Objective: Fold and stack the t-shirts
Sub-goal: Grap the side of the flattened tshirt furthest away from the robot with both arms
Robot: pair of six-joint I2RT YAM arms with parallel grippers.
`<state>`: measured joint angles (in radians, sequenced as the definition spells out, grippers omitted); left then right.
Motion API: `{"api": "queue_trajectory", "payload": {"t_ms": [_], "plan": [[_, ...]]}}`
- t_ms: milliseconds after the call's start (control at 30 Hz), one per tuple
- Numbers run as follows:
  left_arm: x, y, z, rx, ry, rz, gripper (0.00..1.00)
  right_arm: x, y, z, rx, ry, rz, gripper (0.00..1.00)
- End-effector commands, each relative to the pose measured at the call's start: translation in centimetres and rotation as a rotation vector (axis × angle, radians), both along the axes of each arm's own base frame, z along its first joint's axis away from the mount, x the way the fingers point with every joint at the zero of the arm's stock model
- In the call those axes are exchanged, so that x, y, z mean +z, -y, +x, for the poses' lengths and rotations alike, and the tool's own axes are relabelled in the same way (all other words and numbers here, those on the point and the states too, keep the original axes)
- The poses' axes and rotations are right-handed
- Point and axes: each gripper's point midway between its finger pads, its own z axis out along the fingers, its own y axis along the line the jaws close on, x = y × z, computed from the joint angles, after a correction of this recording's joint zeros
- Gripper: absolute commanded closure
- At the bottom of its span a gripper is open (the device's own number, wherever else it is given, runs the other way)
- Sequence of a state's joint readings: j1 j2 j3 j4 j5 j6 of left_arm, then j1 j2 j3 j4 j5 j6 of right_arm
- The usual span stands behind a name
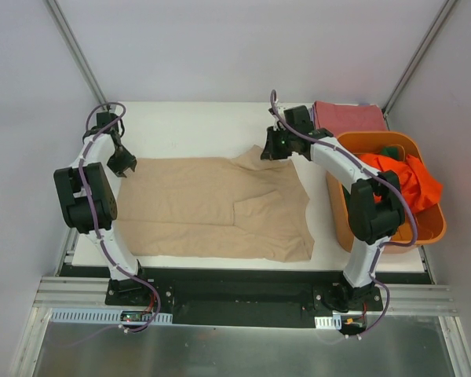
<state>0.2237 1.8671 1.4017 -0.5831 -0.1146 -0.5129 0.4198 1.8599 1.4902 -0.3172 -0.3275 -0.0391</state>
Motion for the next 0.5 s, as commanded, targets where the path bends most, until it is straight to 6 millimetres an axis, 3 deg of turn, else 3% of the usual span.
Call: {"api": "queue_trajectory", "payload": {"t_ms": [0, 67, 300, 467], "plan": [[1.4, -1.6, 3.9, 0.019, 0.070, 0.033, 0.50, 2.6, -0.7, 1.2, 0.032, 0.078, 0.017, 1.00], [1.4, -2.3, 5.5, 0.031, 0.082, 0.047, 0.38, 2.4, -0.8, 1.2, 0.035, 0.067, 0.024, 1.00], [-1.3, -3.7, 10.3, 0.020, 0.065, 0.043, 0.44, 1.8, -0.5, 1.0, 0.036, 0.059, 0.002, 1.00], [-3.7, -3.7, 9.4, 0.035, -0.021, 0.035, 0.48, 1.4, -0.6, 0.6, 0.043, 0.043, 0.003, 1.00]]}}
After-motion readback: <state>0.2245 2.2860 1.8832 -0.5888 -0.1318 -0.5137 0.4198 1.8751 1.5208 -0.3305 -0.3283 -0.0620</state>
